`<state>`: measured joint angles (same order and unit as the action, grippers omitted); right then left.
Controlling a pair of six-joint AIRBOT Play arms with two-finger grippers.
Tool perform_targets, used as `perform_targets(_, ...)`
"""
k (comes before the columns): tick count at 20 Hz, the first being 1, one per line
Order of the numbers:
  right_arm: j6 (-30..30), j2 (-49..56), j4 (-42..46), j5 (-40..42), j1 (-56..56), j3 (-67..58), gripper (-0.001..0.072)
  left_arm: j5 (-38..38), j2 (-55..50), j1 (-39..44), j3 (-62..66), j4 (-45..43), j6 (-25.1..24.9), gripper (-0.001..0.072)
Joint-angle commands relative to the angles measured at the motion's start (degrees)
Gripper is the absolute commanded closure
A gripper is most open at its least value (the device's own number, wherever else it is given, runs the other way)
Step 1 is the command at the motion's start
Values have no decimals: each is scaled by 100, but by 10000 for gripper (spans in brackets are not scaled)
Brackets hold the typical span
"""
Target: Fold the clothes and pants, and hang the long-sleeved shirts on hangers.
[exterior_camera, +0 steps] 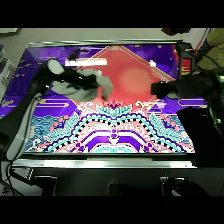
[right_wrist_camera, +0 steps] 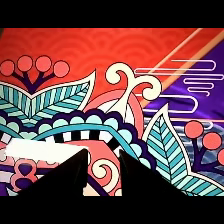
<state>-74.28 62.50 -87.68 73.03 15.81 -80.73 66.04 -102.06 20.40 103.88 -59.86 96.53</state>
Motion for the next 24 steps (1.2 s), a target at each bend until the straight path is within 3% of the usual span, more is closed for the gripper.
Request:
perform_targets(1, 59, -437, 584, 621, 4, -2, 462, 293, -63, 1381, -334, 184, 629, 694)
perform_targets(6, -177, -573, 1014, 988, 4, 79, 455, -251, -138, 2535, -957, 186, 811, 689)
perform_targets(7, -133, -570, 1016, 883, 4, 151, 452, -308, -151, 2581, -951, 232, 813, 605)
perform_targets(8, 179, -546, 1040, 791, 4, 238, 452, -254, -125, 2518, -951, 415, 807, 288)
perform_targets(9, 750, -487, 1058, 785, 4, 310, 452, -92, -59, 2380, -949, 551, 807, 98)
perform_targets(10, 1226, -378, 988, 793, 4, 356, 440, 138, 59, 2192, -951, 564, 785, 93)
perform_targets(12, 1368, -57, 732, 789, -35, 354, 423, 673, 461, 1657, -951, 463, 538, 93)
perform_targets(14, 1174, 256, 140, 815, -595, 354, 294, 1158, 1019, 1029, -951, -31, 527, 93)
perform_targets(16, 584, 518, -1475, 732, -1814, 356, 287, 1443, 1596, 407, -951, -584, 505, 93)
perform_targets(19, -811, 1134, -3810, 619, -3235, 363, 288, 1545, 2245, -494, -951, -863, 271, 94)
perform_targets(24, -2321, 2778, -4406, 693, -2964, 363, 287, 1561, 2376, -1434, -953, -879, 249, 94)
